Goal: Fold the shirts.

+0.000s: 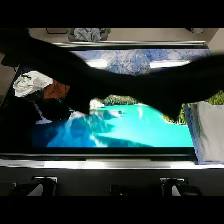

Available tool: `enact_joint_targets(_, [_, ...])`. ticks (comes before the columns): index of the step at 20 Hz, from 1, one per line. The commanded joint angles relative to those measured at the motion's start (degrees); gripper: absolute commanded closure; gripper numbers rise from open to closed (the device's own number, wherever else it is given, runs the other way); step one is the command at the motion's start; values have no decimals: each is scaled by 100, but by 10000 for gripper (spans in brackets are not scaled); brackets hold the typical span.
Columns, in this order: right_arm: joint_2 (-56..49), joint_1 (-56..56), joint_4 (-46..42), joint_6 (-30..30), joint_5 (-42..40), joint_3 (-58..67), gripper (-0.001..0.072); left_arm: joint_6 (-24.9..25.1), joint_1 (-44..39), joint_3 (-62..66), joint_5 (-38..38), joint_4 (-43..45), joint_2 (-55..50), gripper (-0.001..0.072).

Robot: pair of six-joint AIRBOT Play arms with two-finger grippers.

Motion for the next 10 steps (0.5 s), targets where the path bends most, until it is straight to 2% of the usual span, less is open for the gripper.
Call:
enact_joint_targets(1, [39, -7, -249, 52, 614, 31, 666, -122, 7, -13, -271, 673, 186, 673])
enact_joint_targets(5, [7, -7, -170, 52, 1703, 22, 666, -120, 4, -210, -1329, 671, 186, 672])
enact_joint_targets(7, [-186, -7, 96, 57, 2081, 2, 666, -96, -4, -774, -1631, 503, 186, 672])
enact_joint_targets(10, [-848, -7, 492, 188, 1731, -400, 666, 90, -118, -2218, -1379, 24, 96, 673])
